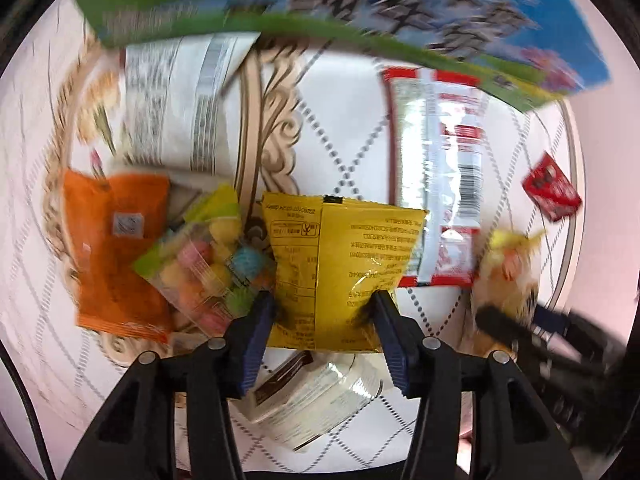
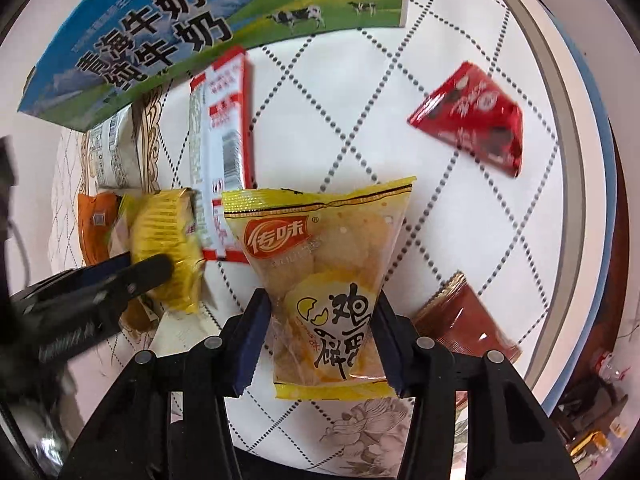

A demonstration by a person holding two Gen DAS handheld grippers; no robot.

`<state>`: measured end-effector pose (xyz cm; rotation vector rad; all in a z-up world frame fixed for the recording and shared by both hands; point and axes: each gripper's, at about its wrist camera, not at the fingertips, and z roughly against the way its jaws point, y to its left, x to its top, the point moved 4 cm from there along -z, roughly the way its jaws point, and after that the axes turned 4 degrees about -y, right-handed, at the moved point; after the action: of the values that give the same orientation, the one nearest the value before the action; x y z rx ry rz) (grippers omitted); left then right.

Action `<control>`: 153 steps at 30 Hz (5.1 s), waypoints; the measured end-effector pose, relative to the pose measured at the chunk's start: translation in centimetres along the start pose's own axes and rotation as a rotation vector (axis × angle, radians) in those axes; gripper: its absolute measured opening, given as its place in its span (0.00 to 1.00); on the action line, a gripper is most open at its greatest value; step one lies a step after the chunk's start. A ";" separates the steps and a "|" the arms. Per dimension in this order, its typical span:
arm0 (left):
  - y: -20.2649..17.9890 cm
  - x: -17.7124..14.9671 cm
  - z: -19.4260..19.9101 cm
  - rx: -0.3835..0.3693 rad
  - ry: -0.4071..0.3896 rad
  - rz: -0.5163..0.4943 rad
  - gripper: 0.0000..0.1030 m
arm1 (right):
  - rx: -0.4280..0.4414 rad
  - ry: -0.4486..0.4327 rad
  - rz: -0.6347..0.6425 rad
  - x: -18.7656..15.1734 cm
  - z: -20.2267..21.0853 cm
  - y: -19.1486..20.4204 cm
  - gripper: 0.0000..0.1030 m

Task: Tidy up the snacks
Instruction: 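Grasp the yellow chip bag with left tool while right tool grasps the potato-ball bag, then carry both bags into the cardboard box and open both tools, then lower both tools back to the remaining snacks on the bed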

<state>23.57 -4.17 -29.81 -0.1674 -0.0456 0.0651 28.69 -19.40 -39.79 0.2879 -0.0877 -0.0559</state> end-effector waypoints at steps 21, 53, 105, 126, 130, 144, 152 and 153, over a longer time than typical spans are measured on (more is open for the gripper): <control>-2.4 1.9 1.5 -0.006 -0.057 -0.030 0.41 | 0.001 -0.037 -0.001 -1.0 1.0 0.5 0.43; 0.1 25.2 17.3 0.017 -0.304 -0.038 0.41 | -0.005 -0.274 0.109 27.0 13.0 6.7 0.43; -1.0 17.8 21.7 0.075 -0.516 -0.107 0.96 | -0.092 -0.495 0.141 16.7 19.4 9.0 0.97; -0.3 0.0 10.0 0.183 -0.188 -0.452 0.97 | 0.053 -0.272 -0.011 1.9 12.6 2.7 0.64; -1.2 -3.7 3.5 0.139 0.006 -0.518 0.96 | 0.048 -0.204 -0.096 -0.4 10.2 -0.2 0.65; 5.2 -1.2 0.3 0.015 0.037 0.016 0.51 | 0.020 -0.157 -0.033 0.1 5.0 4.3 0.65; 4.5 -1.8 -0.2 0.013 0.015 0.034 0.53 | -0.149 -0.087 0.128 3.4 -1.8 9.5 0.65; 4.2 -1.8 -0.3 0.013 0.021 0.014 0.54 | -0.176 -0.080 0.147 3.4 -2.4 9.5 0.62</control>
<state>21.48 -0.17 -30.88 -0.1553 -0.0225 0.0777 32.75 -9.81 -39.12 0.1031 -0.1824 0.0707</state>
